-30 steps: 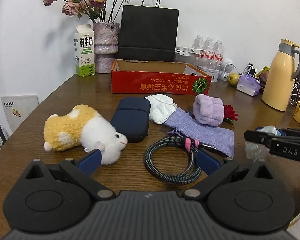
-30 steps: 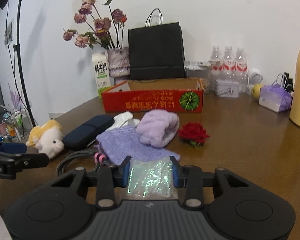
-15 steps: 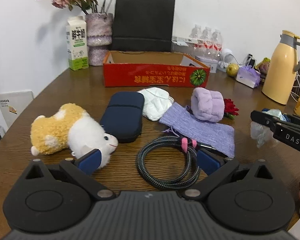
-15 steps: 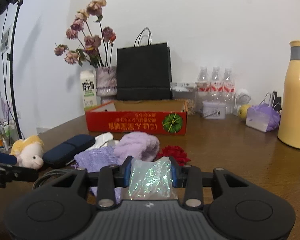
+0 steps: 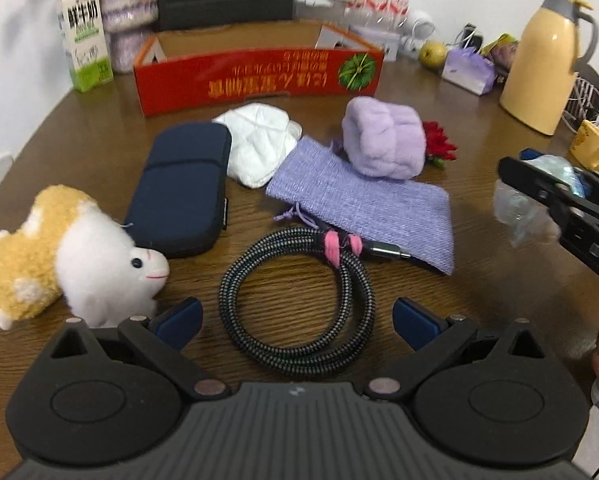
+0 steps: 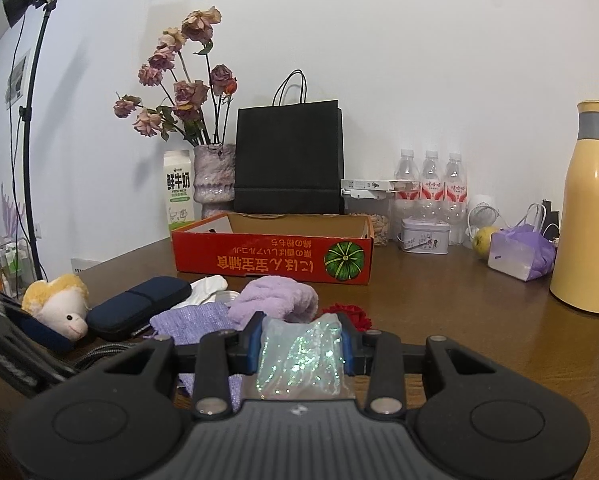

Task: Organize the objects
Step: 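Lift the bag with the right tool while the left tool grasps the braided cable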

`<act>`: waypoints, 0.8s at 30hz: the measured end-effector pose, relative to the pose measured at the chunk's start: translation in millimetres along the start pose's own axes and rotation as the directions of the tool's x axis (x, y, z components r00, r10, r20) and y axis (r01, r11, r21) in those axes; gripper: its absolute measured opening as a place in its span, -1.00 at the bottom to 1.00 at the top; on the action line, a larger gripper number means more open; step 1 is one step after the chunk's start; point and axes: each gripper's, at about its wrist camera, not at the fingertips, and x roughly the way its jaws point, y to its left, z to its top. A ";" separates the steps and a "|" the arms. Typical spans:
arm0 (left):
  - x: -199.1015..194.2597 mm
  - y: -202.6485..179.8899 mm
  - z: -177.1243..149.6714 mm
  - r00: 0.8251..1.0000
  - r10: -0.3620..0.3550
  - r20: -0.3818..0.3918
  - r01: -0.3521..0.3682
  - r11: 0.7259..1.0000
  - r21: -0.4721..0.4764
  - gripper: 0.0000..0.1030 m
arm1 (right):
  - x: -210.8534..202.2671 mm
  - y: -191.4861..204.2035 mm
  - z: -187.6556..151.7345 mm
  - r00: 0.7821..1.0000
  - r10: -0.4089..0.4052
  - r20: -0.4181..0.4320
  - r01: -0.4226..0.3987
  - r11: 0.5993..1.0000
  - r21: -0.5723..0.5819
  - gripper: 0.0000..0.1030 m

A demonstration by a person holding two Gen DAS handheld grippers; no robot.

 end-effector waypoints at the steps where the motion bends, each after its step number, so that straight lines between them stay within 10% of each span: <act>1: 3.1 0.0 1.6 1.000 0.001 -0.008 -0.001 1.000 -0.004 1.00 | -0.2 0.6 0.1 1.000 0.000 0.001 0.000 1.000 -0.002 -0.33; 24: 17.1 -9.8 5.3 0.999 0.043 -0.011 -0.042 0.998 0.051 0.76 | -0.9 5.0 0.1 1.000 0.006 0.002 -0.006 1.000 -0.015 -0.32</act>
